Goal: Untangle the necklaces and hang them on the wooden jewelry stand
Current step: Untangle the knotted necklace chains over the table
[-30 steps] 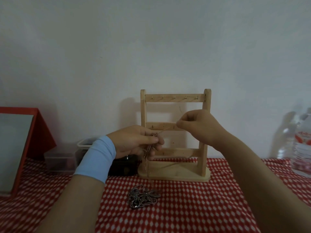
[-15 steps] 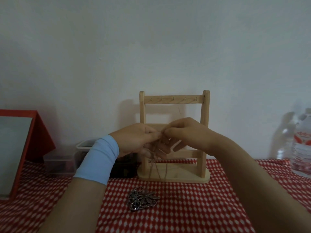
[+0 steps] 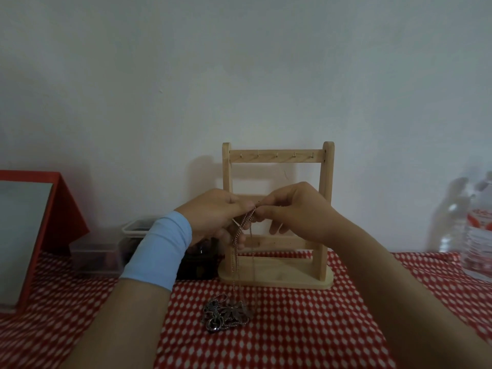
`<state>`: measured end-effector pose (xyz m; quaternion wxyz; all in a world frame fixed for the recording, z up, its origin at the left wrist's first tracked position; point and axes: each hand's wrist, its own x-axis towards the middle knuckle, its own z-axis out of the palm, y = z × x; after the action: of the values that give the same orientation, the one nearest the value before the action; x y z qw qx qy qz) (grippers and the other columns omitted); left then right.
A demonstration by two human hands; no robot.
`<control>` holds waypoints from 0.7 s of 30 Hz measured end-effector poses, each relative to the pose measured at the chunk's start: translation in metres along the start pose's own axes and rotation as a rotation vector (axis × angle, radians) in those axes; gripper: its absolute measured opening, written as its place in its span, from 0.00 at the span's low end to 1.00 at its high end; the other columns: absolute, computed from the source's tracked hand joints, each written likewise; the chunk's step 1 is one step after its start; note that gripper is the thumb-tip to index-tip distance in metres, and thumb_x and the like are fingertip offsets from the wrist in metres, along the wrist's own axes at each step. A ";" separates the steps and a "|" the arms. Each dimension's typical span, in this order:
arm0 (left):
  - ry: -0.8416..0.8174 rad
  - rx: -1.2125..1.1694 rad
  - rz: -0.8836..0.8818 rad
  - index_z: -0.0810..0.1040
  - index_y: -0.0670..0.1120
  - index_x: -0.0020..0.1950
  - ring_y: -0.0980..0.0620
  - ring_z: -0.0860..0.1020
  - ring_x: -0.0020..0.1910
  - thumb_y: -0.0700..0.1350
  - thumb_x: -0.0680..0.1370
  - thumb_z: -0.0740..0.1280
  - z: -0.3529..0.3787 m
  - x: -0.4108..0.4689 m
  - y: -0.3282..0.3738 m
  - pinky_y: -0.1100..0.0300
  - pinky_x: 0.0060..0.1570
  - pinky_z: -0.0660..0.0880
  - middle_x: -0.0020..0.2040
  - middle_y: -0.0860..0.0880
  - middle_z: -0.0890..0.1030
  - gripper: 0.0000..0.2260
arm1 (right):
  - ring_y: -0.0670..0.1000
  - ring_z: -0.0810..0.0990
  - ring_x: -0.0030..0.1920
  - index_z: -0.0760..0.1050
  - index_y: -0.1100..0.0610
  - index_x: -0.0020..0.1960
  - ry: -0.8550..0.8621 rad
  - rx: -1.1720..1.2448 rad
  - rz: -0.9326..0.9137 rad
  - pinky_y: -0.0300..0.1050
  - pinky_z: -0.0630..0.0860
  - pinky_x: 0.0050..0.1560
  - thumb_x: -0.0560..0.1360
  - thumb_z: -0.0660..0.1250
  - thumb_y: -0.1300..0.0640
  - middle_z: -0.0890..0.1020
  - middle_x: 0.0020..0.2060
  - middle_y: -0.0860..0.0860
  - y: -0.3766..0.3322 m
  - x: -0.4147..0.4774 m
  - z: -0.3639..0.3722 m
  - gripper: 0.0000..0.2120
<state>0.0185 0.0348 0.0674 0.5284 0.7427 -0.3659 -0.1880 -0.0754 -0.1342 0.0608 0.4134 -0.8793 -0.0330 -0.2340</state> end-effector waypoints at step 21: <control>0.164 0.198 0.224 0.83 0.45 0.50 0.53 0.79 0.35 0.39 0.77 0.69 0.002 0.002 0.004 0.66 0.38 0.80 0.42 0.42 0.83 0.05 | 0.53 0.81 0.36 0.78 0.62 0.49 -0.103 0.085 0.076 0.49 0.84 0.47 0.83 0.62 0.53 0.79 0.35 0.52 0.005 0.002 -0.005 0.13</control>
<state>0.0172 0.0309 0.0711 0.4983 0.7586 -0.4187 -0.0297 -0.0746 -0.1415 0.0614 0.4568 -0.8724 -0.0309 -0.1712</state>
